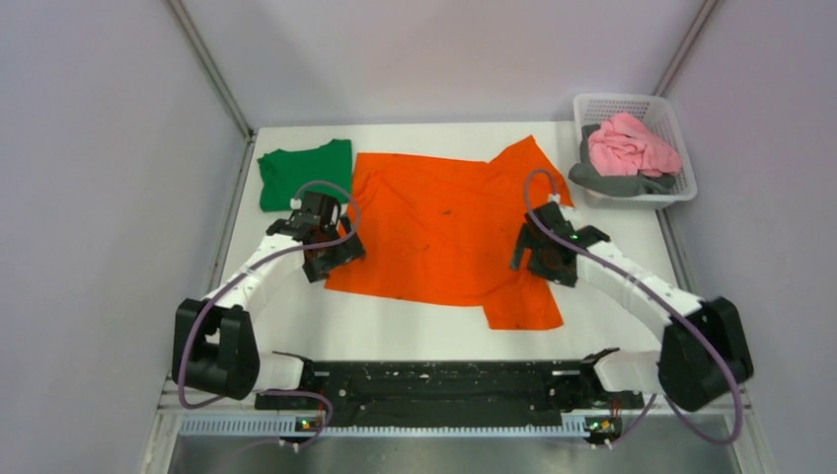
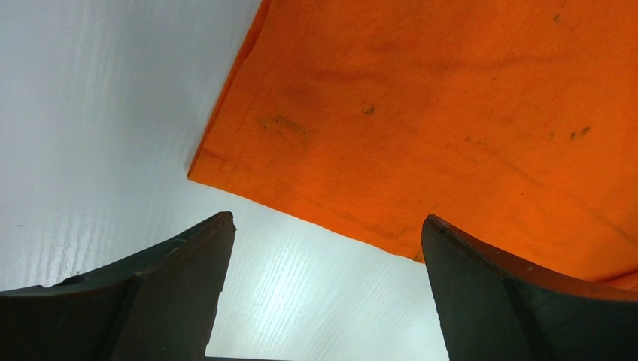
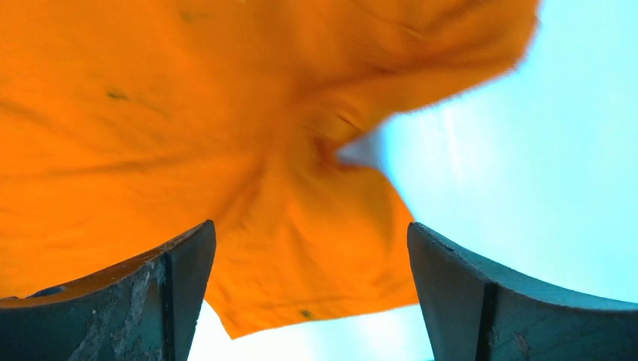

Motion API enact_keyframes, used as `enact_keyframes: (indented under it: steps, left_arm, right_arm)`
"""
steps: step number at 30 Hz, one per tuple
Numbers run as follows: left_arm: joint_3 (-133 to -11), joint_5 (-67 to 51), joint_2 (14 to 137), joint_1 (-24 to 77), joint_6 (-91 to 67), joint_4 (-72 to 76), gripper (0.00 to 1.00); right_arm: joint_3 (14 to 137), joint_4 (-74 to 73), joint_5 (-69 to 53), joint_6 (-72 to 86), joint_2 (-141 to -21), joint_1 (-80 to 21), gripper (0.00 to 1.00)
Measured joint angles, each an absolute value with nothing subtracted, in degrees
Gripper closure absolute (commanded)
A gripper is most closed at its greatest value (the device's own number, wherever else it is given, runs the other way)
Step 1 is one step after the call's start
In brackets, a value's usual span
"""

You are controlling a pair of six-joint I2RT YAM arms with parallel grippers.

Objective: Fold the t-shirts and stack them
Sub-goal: Grab the side of the flattened tshirt closest away from the robot with both arms

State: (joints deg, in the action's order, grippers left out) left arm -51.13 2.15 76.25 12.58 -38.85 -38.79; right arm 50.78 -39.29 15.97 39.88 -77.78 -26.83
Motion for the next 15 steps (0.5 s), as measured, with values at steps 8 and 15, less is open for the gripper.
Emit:
enact_keyframes:
  steps: [8, 15]
  left_arm:
    - [-51.1, 1.1, 77.0, 12.6, -38.9, -38.7, 0.01]
    - [-49.6, 3.5, 73.0, 9.3, -40.9, -41.8, 0.01]
  right_arm:
    - [34.0, -48.0, 12.1, 49.4, -55.7, -20.2, 0.31]
    - [30.1, -49.8, 10.6, 53.7, -54.1, -20.2, 0.48]
